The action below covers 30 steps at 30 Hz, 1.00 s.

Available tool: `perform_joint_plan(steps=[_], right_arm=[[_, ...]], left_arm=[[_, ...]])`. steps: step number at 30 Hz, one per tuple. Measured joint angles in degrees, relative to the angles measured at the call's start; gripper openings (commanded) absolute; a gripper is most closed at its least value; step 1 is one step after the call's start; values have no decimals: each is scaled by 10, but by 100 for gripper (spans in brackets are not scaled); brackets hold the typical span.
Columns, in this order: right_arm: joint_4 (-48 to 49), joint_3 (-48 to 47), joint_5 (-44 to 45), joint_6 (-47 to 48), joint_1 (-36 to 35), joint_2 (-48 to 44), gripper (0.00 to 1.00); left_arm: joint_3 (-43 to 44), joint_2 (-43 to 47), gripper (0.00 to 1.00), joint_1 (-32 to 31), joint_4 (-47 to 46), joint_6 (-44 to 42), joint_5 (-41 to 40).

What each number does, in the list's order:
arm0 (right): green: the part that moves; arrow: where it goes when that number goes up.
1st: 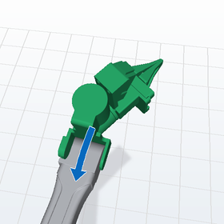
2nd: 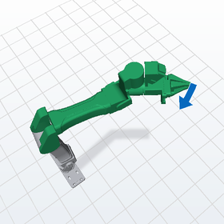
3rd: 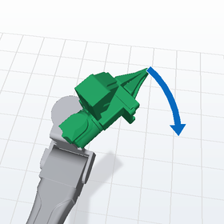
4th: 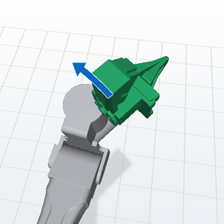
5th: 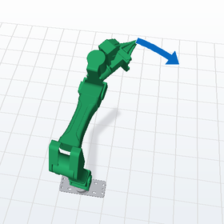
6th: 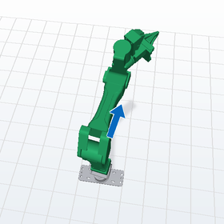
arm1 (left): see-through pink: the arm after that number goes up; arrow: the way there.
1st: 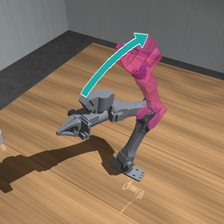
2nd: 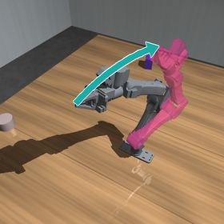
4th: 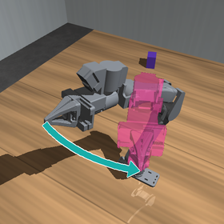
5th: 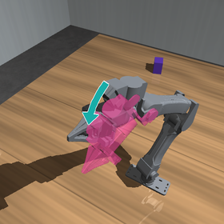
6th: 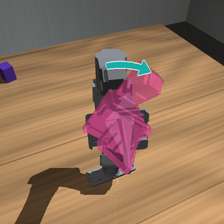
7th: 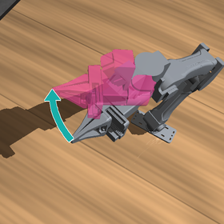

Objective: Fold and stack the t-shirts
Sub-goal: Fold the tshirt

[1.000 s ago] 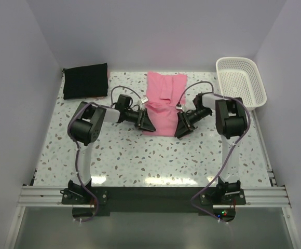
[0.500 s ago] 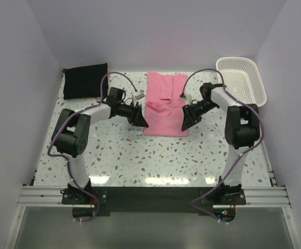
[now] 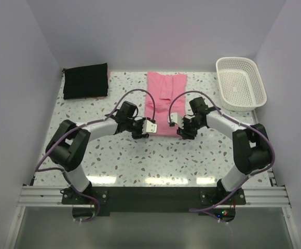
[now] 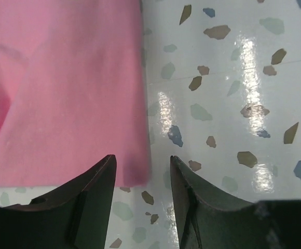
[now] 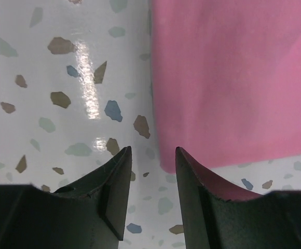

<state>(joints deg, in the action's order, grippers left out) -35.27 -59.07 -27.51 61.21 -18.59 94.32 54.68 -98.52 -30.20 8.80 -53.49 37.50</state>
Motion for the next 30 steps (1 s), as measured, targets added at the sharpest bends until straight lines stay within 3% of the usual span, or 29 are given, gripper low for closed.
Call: perform_joint_plan(steps=[6,9,12,13,15,16,21,30], right_arm=[[71,36,44,60,-6,12,41],[91,53,54,83,-8,13,40],[108,55,63,98,-13,14,26],[109,55,65,100,-14,15,14],[114,55,71,108,-16,17,0],[117,55,71,109,-17,17,0],[110,43,70,85,-17,18,0],[68,-65,51,18,-20,-3,0]], left_arm=[[11,-48,46,-16,-10,-49,-44],[24,-56,37,-25,-5,-63,-65],[34,-63,16,-30,5,-71,-81],[38,-65,12,-31,11,-73,-83],[42,-67,2,-31,21,-78,-87],[44,-67,0,-31,24,-78,-88],[58,-66,0,-24,54,-71,-80],[81,-9,0,15,130,-65,-59]])
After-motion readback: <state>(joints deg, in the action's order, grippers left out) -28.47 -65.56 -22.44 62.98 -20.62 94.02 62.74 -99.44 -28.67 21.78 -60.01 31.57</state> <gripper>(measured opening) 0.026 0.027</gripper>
